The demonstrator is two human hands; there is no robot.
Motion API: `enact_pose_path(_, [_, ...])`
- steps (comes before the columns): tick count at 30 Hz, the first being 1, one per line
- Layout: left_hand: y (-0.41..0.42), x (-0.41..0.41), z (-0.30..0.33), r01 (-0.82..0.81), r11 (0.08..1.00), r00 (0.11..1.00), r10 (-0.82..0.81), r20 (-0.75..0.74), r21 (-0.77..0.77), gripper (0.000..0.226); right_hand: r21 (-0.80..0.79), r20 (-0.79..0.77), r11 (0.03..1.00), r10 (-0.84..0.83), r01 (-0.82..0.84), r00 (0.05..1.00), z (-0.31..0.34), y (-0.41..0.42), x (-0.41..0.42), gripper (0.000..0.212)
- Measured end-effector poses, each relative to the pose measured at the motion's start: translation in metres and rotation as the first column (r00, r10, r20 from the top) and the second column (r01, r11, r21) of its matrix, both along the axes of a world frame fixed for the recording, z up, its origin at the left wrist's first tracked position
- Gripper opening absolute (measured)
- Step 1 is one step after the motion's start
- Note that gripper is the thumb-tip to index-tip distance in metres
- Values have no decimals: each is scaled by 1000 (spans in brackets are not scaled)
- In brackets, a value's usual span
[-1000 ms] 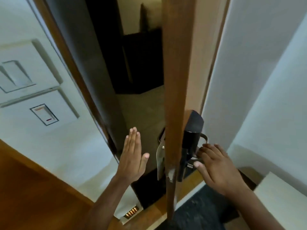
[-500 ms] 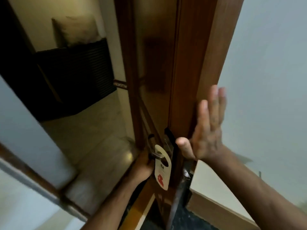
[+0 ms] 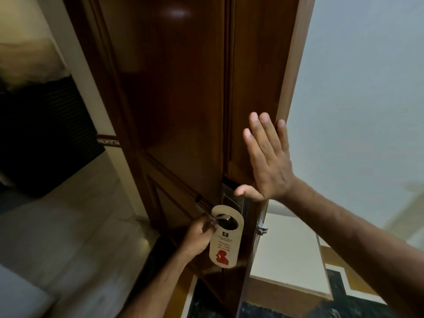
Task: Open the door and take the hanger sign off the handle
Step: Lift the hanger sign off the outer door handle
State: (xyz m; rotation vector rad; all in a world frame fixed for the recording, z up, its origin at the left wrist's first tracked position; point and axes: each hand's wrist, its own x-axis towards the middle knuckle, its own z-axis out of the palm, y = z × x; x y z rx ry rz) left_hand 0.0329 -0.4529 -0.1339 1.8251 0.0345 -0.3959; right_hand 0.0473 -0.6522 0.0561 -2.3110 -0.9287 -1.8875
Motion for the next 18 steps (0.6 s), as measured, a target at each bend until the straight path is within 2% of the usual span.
enact_pose_path(5, [6,6,-1,-33,996,999,32,-15,-87,11,-12,-12,1000,-22,22,1000,9,-2,10,103])
enact_pose_path(8, [-32,30,-8,-5,988,997,-8,-83,-154,14,0,-44,994,-108,108,993,1,-43,28,104])
enact_pose_path(11, [-36,35,0,-126,960,984,90,-152,-249,16,-18,-40,991,-130,129,991,5,-51,27,104])
enact_pose_path(14, [-35,50,7,-210,900,957,111,-267,-382,15,-9,-28,993,-119,119,993,2,-55,23,104])
enact_pose_path(18, [-31,77,23,-365,849,884,188,-428,-382,28,-7,-16,995,-98,98,995,0,-57,16,104])
